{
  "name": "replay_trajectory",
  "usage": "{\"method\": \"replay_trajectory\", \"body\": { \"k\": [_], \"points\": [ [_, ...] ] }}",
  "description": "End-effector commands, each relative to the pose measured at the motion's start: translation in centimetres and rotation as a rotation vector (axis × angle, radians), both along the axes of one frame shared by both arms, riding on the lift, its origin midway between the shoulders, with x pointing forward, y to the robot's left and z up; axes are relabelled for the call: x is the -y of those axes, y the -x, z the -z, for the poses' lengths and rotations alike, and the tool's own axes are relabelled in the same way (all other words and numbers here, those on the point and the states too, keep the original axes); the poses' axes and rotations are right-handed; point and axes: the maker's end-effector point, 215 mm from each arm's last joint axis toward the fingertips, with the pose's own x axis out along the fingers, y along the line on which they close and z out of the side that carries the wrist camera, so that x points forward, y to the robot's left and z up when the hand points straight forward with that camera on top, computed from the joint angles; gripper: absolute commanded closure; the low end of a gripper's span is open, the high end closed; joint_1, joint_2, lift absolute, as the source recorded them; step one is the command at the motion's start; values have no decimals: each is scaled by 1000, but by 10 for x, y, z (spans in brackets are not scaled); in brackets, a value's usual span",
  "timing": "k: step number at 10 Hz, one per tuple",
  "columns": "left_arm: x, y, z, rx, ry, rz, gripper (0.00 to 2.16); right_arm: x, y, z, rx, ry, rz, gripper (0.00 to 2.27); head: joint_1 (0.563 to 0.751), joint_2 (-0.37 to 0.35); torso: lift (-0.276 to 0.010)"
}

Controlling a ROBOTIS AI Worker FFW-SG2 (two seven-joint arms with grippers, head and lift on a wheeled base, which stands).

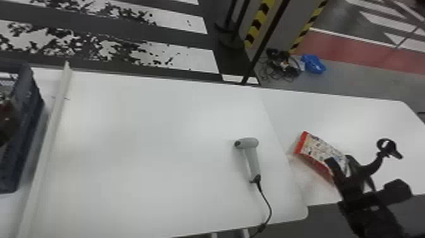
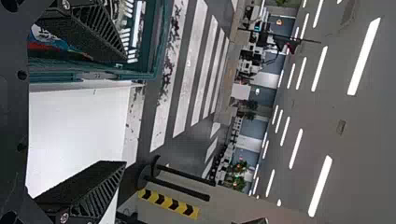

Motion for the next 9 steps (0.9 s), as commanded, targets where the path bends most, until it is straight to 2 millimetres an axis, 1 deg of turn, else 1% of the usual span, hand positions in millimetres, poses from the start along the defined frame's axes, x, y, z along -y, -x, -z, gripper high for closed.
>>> {"method": "replay_trajectory", "body": {
  "k": [1, 2, 3, 4, 5, 6, 7, 8, 9],
  "points": [
    [1, 0, -1, 3, 2, 1, 80, -10, -2, -39, 38, 113, -27, 26, 695, -350, -95],
    [4, -1, -2, 3, 2, 4, 80, -29, -7, -66, 65, 197, -67, 29, 695, -350, -95],
    [13, -2, 0, -4, 3, 12, 80, -58, -17, -90, 83, 296, -123, 29, 695, -350, -95],
    [23, -3, 1, -7, -3, 24, 80, -93, -29, -117, 119, 403, -178, 33, 695, -350, -95],
    [32, -3, 3, -15, -12, 27, 80, -136, -42, -137, 151, 491, -239, 33, 695, -350, -95],
    [43, -3, 13, -49, -33, 26, 80, -180, -53, -150, 185, 562, -300, 36, 695, -350, -95],
    [50, -3, 18, -58, -49, 30, 80, -220, -63, -156, 214, 613, -340, 43, 695, -347, -95],
    [54, -2, 19, -59, -50, 35, 80, -263, -71, -158, 236, 658, -391, 43, 695, -304, -95],
    [54, 0, 21, -64, -49, 35, 80, -307, -74, -161, 265, 708, -444, 46, 695, -283, -95]
  ]
}}
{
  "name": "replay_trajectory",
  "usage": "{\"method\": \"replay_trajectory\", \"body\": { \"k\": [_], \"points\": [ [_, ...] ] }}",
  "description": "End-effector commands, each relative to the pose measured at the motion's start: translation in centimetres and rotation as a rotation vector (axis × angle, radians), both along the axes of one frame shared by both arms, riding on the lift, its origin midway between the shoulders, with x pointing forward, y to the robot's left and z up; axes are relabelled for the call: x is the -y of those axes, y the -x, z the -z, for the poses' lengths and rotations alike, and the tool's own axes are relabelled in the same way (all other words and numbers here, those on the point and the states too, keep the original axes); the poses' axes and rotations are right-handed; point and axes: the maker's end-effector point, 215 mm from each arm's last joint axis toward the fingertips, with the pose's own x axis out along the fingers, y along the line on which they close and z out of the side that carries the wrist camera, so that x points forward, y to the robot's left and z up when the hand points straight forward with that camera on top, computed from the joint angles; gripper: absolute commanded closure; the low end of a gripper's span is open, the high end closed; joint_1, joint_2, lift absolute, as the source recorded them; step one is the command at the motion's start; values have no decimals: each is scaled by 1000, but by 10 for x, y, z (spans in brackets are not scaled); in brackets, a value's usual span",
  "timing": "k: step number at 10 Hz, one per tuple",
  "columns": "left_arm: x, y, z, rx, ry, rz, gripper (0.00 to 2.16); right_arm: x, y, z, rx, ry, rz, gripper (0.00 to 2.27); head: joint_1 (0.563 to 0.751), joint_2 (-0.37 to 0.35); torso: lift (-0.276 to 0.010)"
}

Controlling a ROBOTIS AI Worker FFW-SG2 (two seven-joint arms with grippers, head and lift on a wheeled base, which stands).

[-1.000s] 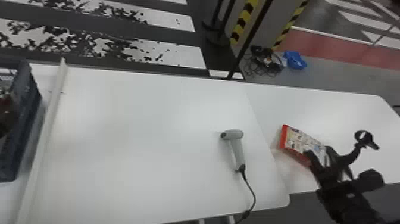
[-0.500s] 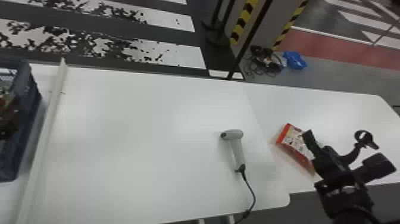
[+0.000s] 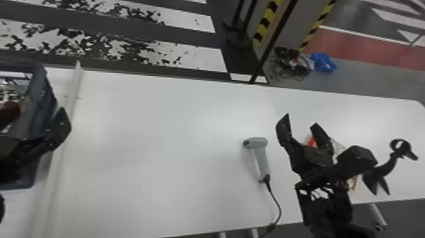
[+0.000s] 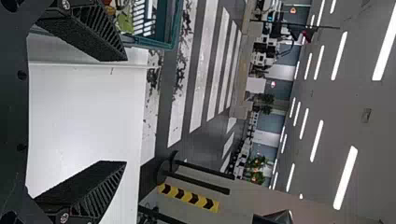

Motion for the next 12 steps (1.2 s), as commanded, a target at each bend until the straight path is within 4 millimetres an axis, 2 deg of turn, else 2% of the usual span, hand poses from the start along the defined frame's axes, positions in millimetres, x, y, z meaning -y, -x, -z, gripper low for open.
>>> {"method": "replay_trajectory", "body": {
  "k": [1, 3, 5, 7, 8, 10, 12],
  "points": [
    [3, 1, 2, -4, 1, 3, 80, -71, 1, -1, 25, 74, -98, 46, 695, -230, -95],
    [4, 1, 4, -5, -6, 6, 80, -130, 11, 9, 37, 106, -171, 46, 695, -122, -95],
    [7, 2, 10, -16, -11, 11, 80, -165, 18, 19, 33, 102, -211, 46, 695, -56, -95],
    [6, 2, 12, -15, -14, 15, 73, -178, 21, 23, 26, 92, -223, 46, 695, -10, -95],
    [-2, 1, 5, -3, -17, 18, 83, -179, 23, 25, 20, 91, -225, 46, 695, 0, -95],
    [-45, -10, -21, 16, -24, -2, 140, -177, 28, 31, 10, 91, -223, 46, 695, 18, -95],
    [-85, -27, -40, -15, -19, 33, 144, -168, 32, 33, 12, 90, -207, 46, 695, 68, -95]
  ]
}}
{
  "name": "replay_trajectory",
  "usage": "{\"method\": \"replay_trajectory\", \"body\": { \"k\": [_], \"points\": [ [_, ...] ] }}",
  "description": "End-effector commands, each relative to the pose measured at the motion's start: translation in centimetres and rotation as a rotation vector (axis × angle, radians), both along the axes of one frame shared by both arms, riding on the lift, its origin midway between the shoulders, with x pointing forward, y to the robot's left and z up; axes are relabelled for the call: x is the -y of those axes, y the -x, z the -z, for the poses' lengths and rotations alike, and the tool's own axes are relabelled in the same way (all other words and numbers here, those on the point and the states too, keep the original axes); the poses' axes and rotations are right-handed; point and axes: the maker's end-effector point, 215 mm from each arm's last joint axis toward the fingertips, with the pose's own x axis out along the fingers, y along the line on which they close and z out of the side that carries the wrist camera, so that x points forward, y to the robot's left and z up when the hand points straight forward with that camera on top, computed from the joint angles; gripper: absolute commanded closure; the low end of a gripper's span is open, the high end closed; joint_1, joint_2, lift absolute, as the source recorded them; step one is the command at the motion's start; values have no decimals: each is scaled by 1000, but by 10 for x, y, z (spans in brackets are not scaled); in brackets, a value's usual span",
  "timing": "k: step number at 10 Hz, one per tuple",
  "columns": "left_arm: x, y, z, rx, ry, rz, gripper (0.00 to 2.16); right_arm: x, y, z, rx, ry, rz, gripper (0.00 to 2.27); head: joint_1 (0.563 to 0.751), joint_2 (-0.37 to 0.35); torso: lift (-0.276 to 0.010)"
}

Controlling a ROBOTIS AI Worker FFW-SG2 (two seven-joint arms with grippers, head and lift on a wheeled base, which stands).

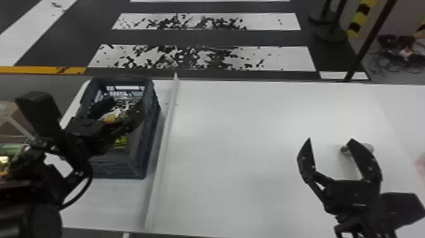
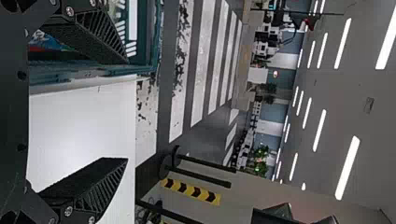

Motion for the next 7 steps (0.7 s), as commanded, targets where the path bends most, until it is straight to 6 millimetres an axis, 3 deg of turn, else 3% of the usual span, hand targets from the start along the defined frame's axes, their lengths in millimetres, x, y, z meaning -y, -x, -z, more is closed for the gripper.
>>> {"method": "replay_trajectory", "body": {
  "k": [1, 4, 7],
  "points": [
    [-42, -18, -16, -11, -50, -23, 144, 8, 3, 0, 5, 1, 13, 46, 695, 79, -95],
    [-84, -53, -31, -51, -181, 72, 124, 18, 9, 0, 6, 1, 28, 46, 695, 133, -95],
    [-104, -71, -7, -159, -320, 172, 124, 30, 14, -1, 13, 1, 48, 46, 695, 161, -95]
  ]
}}
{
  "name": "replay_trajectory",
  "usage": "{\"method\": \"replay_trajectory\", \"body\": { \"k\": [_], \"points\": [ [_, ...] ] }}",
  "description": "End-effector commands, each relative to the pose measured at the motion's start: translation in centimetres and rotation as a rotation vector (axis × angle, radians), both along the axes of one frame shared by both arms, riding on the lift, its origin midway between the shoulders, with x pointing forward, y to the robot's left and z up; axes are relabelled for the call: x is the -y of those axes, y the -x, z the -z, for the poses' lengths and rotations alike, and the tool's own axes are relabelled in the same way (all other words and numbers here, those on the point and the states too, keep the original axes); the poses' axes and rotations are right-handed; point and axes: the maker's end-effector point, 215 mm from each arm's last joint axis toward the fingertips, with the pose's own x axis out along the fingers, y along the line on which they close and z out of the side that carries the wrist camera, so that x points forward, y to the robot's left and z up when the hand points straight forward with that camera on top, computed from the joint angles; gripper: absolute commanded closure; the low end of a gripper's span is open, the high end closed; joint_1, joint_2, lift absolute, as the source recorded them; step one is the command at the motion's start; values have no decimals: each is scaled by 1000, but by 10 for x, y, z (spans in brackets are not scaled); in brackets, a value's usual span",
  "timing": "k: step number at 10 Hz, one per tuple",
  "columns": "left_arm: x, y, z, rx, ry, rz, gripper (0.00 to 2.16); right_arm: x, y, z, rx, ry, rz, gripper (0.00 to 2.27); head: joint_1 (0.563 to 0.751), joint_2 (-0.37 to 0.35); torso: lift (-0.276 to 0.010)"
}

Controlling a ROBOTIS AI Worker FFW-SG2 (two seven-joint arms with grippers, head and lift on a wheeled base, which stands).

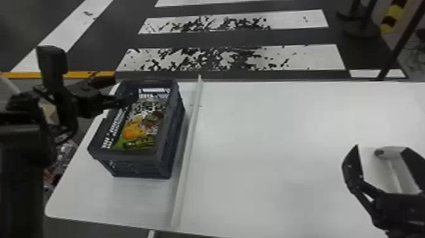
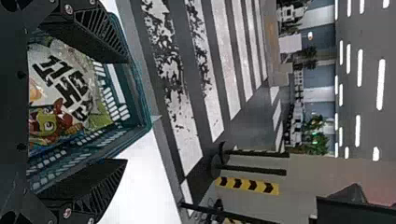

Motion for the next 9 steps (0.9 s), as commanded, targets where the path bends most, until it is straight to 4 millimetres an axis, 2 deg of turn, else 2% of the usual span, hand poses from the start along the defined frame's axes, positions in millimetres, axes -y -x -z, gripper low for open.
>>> {"method": "replay_trajectory", "body": {
  "k": [1, 3, 6, 9],
  "points": [
    [-8, -11, 11, -47, -78, 43, 124, 3, 1, 0, 0, 1, 4, 46, 695, 163, -95],
    [-6, -24, 34, -118, -166, 121, 124, 2, 1, 0, 0, -7, 6, 46, 695, 161, -95],
    [16, -35, 70, -227, -282, 224, 124, 7, 3, -1, 1, -11, 11, 46, 695, 148, -95],
    [14, -37, 104, -331, -369, 268, 124, 13, 3, -5, 7, -9, 18, 46, 695, 124, -95]
  ]
}}
